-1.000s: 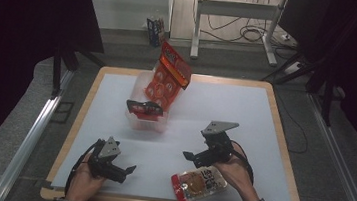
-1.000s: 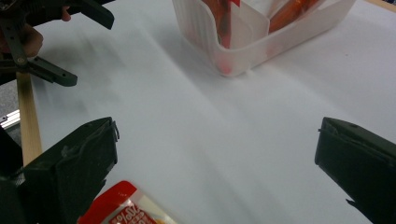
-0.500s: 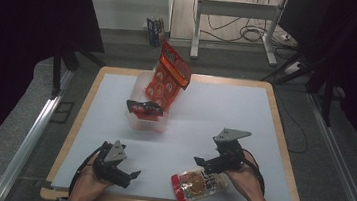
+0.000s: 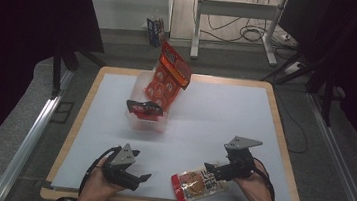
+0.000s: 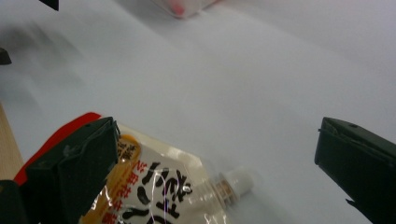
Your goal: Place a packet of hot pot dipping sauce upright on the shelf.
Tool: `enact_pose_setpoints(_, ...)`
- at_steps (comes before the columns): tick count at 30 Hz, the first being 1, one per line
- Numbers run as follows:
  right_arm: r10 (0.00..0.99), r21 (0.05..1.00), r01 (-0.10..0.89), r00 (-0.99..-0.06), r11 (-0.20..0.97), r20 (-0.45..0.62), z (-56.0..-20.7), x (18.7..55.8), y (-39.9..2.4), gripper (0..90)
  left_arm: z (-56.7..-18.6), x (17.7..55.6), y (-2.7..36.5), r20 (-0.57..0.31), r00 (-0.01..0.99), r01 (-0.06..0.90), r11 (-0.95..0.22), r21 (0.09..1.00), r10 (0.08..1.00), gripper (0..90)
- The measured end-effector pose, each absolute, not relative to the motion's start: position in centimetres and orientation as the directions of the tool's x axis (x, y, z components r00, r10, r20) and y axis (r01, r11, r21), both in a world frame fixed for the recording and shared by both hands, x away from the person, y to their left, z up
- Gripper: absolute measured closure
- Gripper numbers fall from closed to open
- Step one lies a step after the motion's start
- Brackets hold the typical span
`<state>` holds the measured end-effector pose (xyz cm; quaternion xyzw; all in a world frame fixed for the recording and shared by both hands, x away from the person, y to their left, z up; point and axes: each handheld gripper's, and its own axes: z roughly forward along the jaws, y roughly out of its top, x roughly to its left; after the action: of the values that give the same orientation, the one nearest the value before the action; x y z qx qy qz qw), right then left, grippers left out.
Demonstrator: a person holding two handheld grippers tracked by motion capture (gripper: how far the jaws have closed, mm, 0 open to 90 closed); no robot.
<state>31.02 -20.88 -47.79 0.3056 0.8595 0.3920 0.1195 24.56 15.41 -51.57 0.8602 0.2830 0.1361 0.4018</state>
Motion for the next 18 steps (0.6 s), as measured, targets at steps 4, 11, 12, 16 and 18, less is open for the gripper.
enact_pose_setpoints(4,0.617,0.744,0.426,-0.787,0.515,0.024,-47.9,30.5,-21.2,0.0,-51.5,24.5,14.5,-0.011,0.822,0.367,-0.515,0.775,0.57,18.9)
enact_pose_setpoints(11,0.63,0.739,0.453,-0.775,0.498,0.051,-48.2,30.1,-22.2,0.0,-51.5,24.4,12.6,-0.018,0.853,0.341,-0.532,0.775,0.521,26.9)
enact_pose_setpoints(12,0.632,0.737,0.457,-0.773,0.498,0.054,-48.3,30.0,-22.4,0.0,-51.5,24.4,12.4,-0.023,0.857,0.338,-0.53,0.778,0.514,28.4)
enact_pose_setpoints(16,0.642,0.744,0.46,-0.765,0.484,0.056,-48.3,29.9,-23.1,0.0,-51.5,24.3,11.4,-0.034,0.874,0.324,-0.531,0.783,0.485,35.2)
enact_pose_setpoints(18,0.645,0.751,0.456,-0.762,0.478,0.052,-48.3,29.8,-23.4,0.0,-51.5,24.3,10.9,-0.044,0.88,0.322,-0.525,0.788,0.473,38.8)
